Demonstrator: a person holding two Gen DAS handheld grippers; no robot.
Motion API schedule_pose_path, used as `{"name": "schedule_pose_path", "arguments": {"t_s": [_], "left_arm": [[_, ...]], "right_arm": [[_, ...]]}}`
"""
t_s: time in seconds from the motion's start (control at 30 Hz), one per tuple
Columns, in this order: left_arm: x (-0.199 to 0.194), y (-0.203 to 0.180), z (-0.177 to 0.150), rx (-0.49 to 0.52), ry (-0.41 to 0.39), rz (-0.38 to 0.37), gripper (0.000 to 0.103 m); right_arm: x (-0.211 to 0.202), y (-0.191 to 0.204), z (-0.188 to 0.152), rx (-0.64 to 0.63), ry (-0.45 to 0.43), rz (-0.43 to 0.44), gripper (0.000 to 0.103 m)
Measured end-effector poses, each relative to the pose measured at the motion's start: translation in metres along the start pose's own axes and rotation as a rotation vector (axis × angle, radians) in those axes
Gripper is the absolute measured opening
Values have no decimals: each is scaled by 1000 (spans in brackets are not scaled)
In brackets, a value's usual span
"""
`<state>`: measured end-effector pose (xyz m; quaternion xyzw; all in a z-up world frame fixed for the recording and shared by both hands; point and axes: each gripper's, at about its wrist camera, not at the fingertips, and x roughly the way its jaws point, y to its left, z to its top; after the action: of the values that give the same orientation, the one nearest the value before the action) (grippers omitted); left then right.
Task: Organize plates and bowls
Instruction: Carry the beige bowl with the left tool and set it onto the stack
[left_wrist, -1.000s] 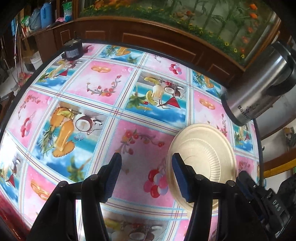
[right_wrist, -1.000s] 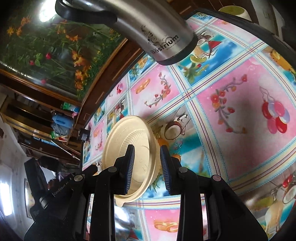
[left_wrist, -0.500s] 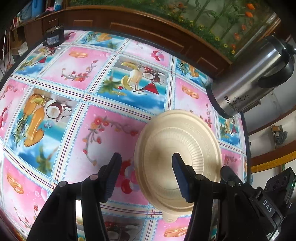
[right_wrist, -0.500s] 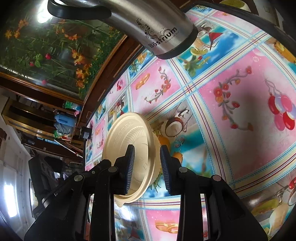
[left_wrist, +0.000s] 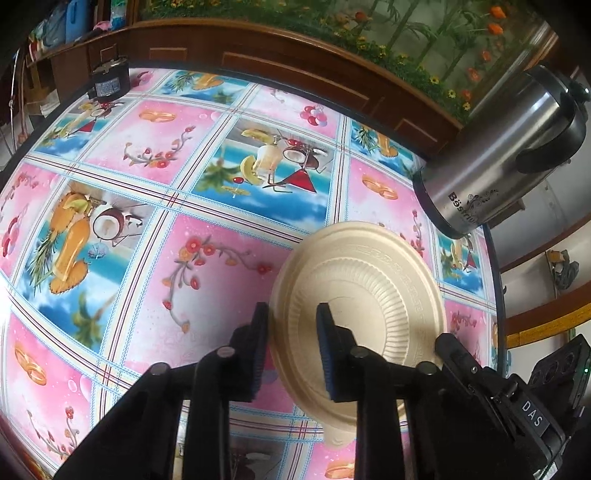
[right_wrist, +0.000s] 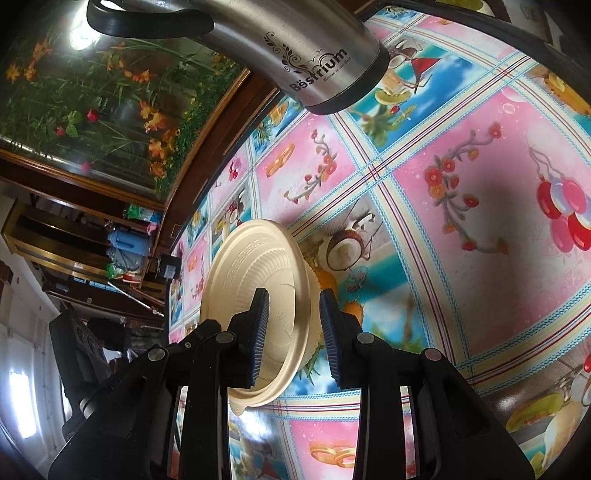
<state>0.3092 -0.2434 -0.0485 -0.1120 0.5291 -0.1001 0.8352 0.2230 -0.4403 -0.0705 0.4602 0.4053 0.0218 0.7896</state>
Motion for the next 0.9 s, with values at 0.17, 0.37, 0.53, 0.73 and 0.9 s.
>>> {"name": "schedule_pose_path", "arguments": {"t_s": [0.17, 0.37, 0.53, 0.73, 0.9], "left_arm": [[1, 0, -1, 4, 5, 3, 16], [2, 0, -1, 7, 9, 9, 9], [2, 1, -3, 10, 7, 17, 9], [-7, 13, -7, -14, 10, -4, 9], [-27, 21, -11, -29, -20, -15, 9]], "right_arm": [[3, 1, -1, -19, -8, -26, 27], [1, 4, -1, -56, -40, -68, 9], [0, 9, -4, -86, -55, -91, 8], [-7, 20, -11, -119, -73, -89, 8], [-13, 33, -18, -140, -77, -70, 8]]}}
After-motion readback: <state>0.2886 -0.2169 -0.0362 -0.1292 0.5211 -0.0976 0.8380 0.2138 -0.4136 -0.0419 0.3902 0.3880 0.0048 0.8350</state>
